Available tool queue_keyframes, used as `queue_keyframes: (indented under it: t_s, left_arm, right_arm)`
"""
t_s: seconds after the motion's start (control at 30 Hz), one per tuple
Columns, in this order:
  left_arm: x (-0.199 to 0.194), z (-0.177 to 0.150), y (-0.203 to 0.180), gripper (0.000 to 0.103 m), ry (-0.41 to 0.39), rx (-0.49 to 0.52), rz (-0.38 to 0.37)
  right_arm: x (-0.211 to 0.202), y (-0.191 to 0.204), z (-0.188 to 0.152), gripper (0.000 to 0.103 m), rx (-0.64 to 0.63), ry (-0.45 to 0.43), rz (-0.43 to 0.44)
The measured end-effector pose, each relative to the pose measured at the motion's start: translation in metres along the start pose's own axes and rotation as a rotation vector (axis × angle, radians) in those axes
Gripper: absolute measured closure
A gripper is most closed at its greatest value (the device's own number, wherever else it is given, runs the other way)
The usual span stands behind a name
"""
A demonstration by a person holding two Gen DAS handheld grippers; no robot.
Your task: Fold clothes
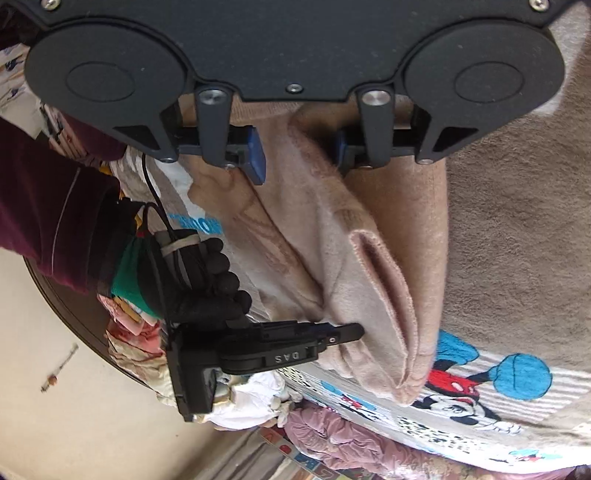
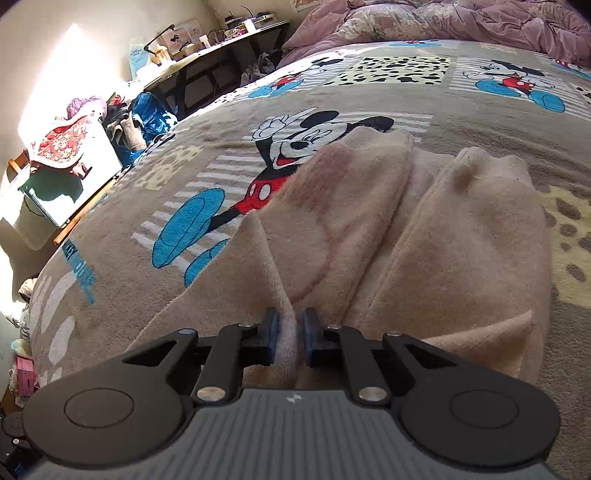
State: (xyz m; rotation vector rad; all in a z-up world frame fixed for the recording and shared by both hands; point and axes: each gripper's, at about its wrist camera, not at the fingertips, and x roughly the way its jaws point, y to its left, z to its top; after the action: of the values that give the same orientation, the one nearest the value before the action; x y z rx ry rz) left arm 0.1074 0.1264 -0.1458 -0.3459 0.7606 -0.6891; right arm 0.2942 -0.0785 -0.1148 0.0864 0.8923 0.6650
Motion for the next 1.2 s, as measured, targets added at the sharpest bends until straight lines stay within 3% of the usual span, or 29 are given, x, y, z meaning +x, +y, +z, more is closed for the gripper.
queue_keyframes:
  t_s: [0.1, 0.2, 0.33, 0.4, 0.5, 0.57, 0.7, 0.77, 0.83, 0.9, 0.97, 1.1, 1.2]
  left_arm:
    - [-0.012, -0.004, -0.014, 0.055, 0.002, 0.079, 0.027]
    - [-0.036, -0.006, -0.027, 0.055, -0.068, 0.118, 0.122]
    - [-0.017, -0.001, -0.027, 0.056, -0.077, 0.169, 0.225]
    - [-0.007, 0.001, -0.026, 0.068, -0.082, 0.195, 0.276]
    - [0.007, 0.004, -0.026, 0.072, -0.089, 0.234, 0.353]
    - [0.024, -0.003, -0.028, 0.073, -0.058, 0.325, 0.401]
    - [0.006, 0.002, -0.026, 0.072, -0.141, 0.287, 0.3]
    - [0.002, 0.004, -0.022, 0.072, -0.187, 0.27, 0.316]
    - [0.009, 0.006, -0.012, 0.072, -0.156, 0.231, 0.339]
    - [0.017, 0.007, -0.003, 0.073, -0.108, 0.187, 0.346]
    - [0.012, 0.006, -0.002, 0.073, -0.13, 0.183, 0.327]
    - [0.0, 0.006, 0.0, 0.072, -0.186, 0.166, 0.289]
    - [-0.018, 0.013, 0.013, 0.069, -0.299, 0.016, 0.28]
  right_arm:
    - [0.001, 0.007, 0.0, 0.085, -0.024, -0.008, -0.036]
    - [0.001, 0.012, 0.0, 0.082, -0.046, -0.022, -0.067]
    - [0.0, 0.017, -0.003, 0.08, -0.066, -0.037, -0.079]
    - [-0.002, 0.019, -0.006, 0.08, -0.083, -0.05, -0.086]
    - [-0.009, 0.023, -0.012, 0.075, -0.1, -0.091, -0.115]
    - [-0.017, 0.03, -0.016, 0.074, -0.139, -0.136, -0.147]
    - [-0.03, 0.052, -0.025, 0.073, -0.254, -0.205, -0.176]
    - [-0.032, 0.062, -0.03, 0.073, -0.312, -0.225, -0.15]
    - [-0.025, 0.07, -0.032, 0.074, -0.367, -0.207, -0.138]
    - [-0.006, 0.06, -0.032, 0.074, -0.318, -0.112, -0.153]
    - [-0.002, 0.051, -0.032, 0.077, -0.275, -0.097, -0.136]
    - [-0.038, 0.054, -0.038, 0.073, -0.249, -0.19, -0.119]
    - [-0.077, 0.031, -0.051, 0.066, -0.114, -0.264, -0.107]
